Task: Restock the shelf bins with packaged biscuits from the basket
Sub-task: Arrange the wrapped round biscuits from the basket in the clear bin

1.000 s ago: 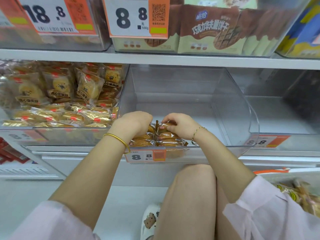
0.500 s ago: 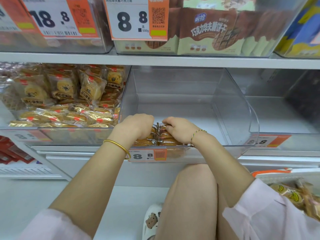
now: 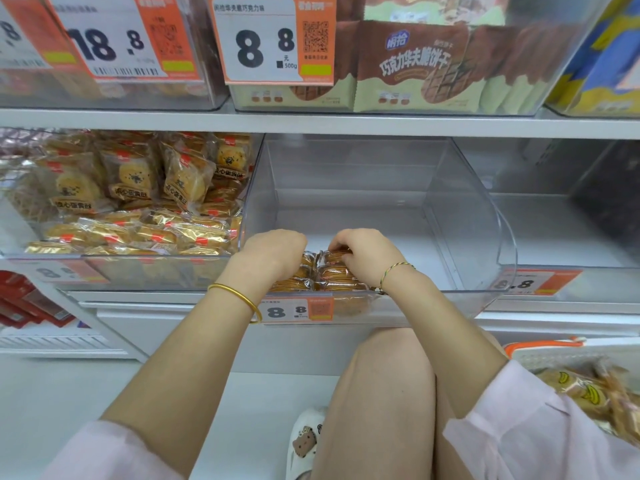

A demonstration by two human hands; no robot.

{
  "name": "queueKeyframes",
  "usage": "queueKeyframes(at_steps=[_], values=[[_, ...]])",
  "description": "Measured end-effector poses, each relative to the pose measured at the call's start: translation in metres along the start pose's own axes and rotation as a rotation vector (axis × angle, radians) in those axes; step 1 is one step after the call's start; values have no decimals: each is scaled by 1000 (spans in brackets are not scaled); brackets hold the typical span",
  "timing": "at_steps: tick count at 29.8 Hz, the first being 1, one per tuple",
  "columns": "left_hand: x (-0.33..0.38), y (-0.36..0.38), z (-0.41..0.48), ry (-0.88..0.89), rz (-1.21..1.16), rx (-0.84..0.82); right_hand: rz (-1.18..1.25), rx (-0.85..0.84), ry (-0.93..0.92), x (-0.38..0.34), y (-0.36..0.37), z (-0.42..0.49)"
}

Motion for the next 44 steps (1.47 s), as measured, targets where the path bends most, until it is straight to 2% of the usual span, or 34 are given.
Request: queueKeyframes(at_steps=[9, 23, 28, 32, 35, 38, 41, 44], values=[[1, 1, 0, -21, 34, -1, -11, -98, -65, -5, 3, 1], [6, -3, -9, -13, -15, -2, 14, -67, -49, -5, -2, -4], [25, -24, -32, 16, -33, 132, 77, 100, -107, -8, -36, -37], [84, -47, -66, 206, -209, 342, 245, 367, -102, 15, -78, -121], [157, -42, -88, 471, -433, 341, 381, 505, 44, 70, -87, -192], [244, -12, -93, 698, -489, 184, 390, 548, 338, 150, -79, -258], [323, 29, -88, 792, -435, -17, 292, 525, 650, 223, -64, -319], [379, 70, -76, 789, -357, -155, 198, 463, 845, 271, -47, -353]])
Point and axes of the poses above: each hand's wrist, its own z-axis towards the middle knuckle, its own y-axis out of the palm, x = y × z, the point moved 6 cm from there along z, towards the middle knuckle, and after that the axes turned 7 degrees about -y, right-handed, at the moved point
